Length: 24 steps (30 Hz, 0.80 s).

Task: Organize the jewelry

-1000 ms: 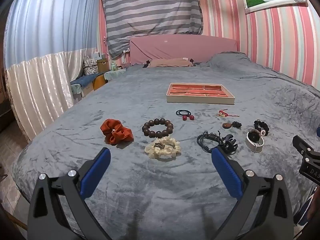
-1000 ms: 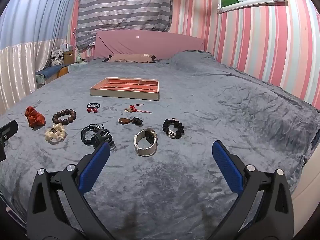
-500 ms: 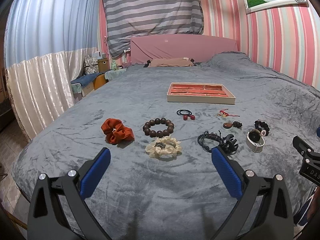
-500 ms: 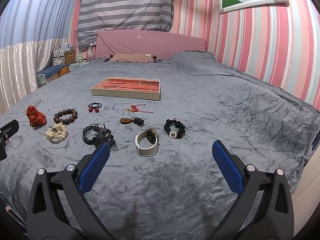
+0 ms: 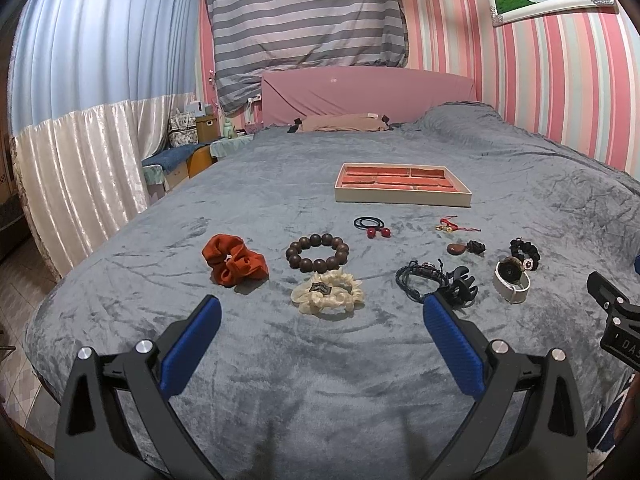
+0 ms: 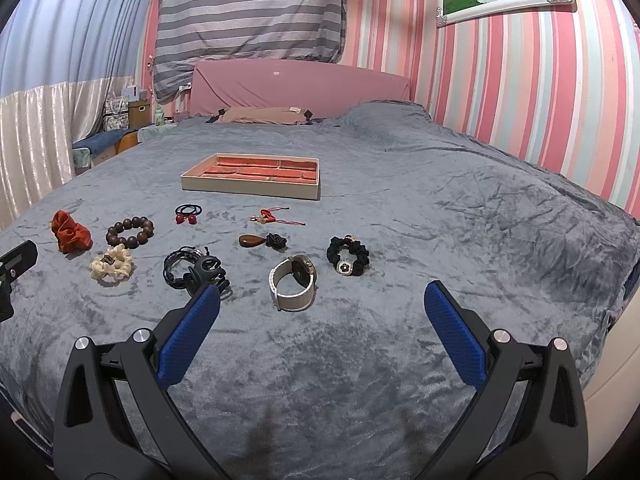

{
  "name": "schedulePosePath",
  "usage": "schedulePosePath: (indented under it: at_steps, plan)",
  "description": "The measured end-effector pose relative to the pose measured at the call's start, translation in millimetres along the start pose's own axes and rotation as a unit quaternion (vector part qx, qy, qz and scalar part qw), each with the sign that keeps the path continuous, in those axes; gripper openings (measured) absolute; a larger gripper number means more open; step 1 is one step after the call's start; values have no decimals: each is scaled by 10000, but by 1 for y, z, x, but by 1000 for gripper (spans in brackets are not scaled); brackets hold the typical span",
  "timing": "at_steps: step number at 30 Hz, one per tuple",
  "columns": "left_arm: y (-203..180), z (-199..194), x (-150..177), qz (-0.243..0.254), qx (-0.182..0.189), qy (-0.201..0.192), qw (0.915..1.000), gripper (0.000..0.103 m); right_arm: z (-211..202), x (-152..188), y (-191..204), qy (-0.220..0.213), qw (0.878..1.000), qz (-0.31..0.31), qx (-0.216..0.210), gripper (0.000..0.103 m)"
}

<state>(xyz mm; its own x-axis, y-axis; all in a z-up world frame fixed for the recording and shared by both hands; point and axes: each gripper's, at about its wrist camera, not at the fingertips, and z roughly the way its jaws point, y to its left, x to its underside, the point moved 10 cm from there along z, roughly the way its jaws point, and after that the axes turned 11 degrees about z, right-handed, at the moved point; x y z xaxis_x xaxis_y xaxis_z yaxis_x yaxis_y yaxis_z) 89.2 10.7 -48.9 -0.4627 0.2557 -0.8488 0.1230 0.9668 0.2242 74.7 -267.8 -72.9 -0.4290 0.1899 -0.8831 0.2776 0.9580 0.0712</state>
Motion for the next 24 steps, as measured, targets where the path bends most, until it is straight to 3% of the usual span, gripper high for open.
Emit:
schedulePosePath:
  at_steps: [24]
  plan:
    - [-3,3,3,6,1,33,10000,99,0,1,-1,-4,10000,19,2,99]
